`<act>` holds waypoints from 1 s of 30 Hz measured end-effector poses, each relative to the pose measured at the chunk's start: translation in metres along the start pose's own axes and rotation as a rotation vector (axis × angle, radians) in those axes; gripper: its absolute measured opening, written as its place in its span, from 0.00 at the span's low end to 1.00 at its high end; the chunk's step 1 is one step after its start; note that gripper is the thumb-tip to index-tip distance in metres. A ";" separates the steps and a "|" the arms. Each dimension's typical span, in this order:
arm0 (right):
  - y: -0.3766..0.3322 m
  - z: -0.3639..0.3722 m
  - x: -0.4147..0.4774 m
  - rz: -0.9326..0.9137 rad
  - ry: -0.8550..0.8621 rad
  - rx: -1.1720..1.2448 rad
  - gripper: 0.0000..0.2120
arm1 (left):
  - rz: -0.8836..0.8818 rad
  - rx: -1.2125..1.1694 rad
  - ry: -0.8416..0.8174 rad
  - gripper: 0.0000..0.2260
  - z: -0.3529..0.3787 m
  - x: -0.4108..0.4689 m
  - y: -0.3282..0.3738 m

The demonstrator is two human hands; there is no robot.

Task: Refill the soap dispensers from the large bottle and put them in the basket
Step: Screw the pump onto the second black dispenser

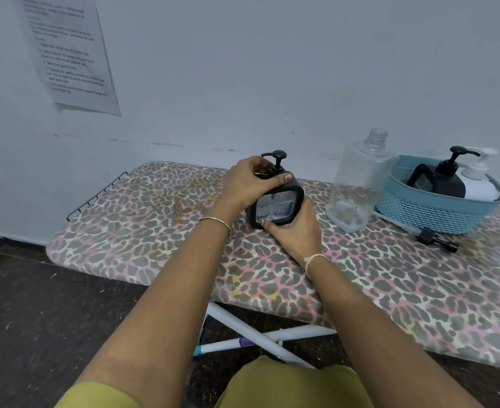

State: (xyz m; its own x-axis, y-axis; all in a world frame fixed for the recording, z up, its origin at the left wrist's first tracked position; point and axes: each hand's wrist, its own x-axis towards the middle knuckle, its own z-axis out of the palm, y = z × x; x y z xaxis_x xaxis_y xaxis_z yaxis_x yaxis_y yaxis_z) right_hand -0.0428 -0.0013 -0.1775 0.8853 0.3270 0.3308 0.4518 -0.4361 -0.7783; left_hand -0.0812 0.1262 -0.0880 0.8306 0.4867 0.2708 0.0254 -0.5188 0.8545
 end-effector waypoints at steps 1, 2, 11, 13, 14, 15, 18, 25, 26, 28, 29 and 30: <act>-0.001 0.000 0.000 0.002 -0.001 -0.005 0.40 | -0.006 0.000 0.032 0.16 0.002 -0.001 0.001; -0.001 0.000 -0.001 0.003 -0.002 -0.006 0.40 | -0.012 0.004 0.062 0.17 0.005 -0.002 0.002; -0.004 0.001 0.000 0.002 0.013 -0.038 0.49 | -0.037 0.047 0.206 0.18 0.016 -0.008 0.003; -0.005 0.001 0.000 0.009 0.029 -0.049 0.52 | -0.033 0.080 0.219 0.17 0.018 -0.010 0.006; -0.006 0.000 -0.001 0.008 0.041 -0.045 0.52 | -0.034 0.106 0.225 0.17 0.018 -0.011 0.009; -0.006 0.000 -0.002 0.005 0.045 -0.033 0.51 | -0.037 0.137 0.233 0.17 0.019 -0.012 0.011; -0.008 -0.002 -0.007 -0.029 0.007 0.040 0.48 | -0.056 0.222 0.275 0.17 0.023 -0.017 0.019; -0.010 -0.002 -0.007 -0.058 -0.052 0.149 0.57 | -0.071 0.264 0.347 0.17 0.035 -0.024 0.031; -0.010 -0.001 -0.006 -0.051 -0.055 0.152 0.58 | -0.075 0.264 0.353 0.17 0.038 -0.025 0.031; -0.010 0.000 -0.003 -0.043 -0.057 0.143 0.61 | -0.081 0.275 0.363 0.17 0.041 -0.026 0.032; -0.010 0.001 -0.002 -0.045 -0.055 0.136 0.62 | -0.083 0.279 0.366 0.17 0.042 -0.027 0.032; -0.010 0.000 -0.002 -0.045 -0.055 0.132 0.63 | -0.083 0.278 0.370 0.16 0.043 -0.027 0.032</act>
State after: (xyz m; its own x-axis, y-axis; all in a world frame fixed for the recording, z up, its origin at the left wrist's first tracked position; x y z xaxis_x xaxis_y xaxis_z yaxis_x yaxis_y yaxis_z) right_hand -0.0491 0.0024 -0.1709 0.8553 0.3907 0.3404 0.4696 -0.3070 -0.8278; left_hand -0.0791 0.0663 -0.0869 0.5669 0.7259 0.3895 0.2732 -0.6117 0.7424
